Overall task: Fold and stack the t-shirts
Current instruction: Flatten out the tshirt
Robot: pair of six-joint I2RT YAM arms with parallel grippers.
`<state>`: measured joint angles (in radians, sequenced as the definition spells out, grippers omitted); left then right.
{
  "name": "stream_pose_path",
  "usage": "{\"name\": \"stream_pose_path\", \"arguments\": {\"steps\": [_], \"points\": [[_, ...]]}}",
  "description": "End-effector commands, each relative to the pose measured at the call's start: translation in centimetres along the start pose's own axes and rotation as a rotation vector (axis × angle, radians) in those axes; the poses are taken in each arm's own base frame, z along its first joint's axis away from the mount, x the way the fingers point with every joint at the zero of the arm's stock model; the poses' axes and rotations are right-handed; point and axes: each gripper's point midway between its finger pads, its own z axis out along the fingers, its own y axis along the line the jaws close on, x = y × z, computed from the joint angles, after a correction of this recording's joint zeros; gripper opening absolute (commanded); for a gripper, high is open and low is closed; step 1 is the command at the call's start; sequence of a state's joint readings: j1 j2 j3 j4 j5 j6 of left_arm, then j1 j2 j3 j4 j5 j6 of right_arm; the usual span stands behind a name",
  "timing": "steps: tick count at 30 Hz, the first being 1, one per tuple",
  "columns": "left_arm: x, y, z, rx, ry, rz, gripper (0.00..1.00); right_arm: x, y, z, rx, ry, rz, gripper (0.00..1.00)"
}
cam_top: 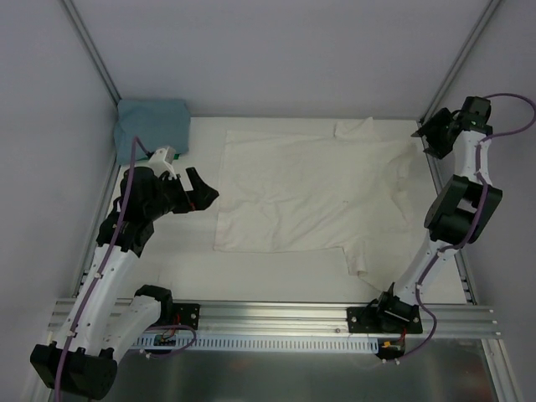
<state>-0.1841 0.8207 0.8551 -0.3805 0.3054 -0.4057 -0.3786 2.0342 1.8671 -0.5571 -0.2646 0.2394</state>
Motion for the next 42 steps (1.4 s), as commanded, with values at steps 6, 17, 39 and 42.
{"name": "stream_pose_path", "arguments": {"steps": [6, 17, 39, 42], "points": [[0.9, 0.2, 1.0, 0.028, 0.008, 0.011, 0.99, 1.7, -2.2, -2.4, 0.091, 0.004, -0.010, 0.99], [3.7, -0.3, 2.8, 0.125, 0.049, -0.126, 0.99, 16.0, 1.0, -5.4, -0.002, 0.223, -0.171, 0.99], [13.7, -3.9, 18.0, 0.157, 0.518, -0.380, 0.99, 23.2, 1.0, -4.9, -0.063, 0.406, -0.203, 0.99], [15.8, -2.0, 18.2, 0.040, 0.568, -0.381, 0.99, 22.9, 1.3, -5.4, -0.087, 0.396, -0.187, 0.99]]}}
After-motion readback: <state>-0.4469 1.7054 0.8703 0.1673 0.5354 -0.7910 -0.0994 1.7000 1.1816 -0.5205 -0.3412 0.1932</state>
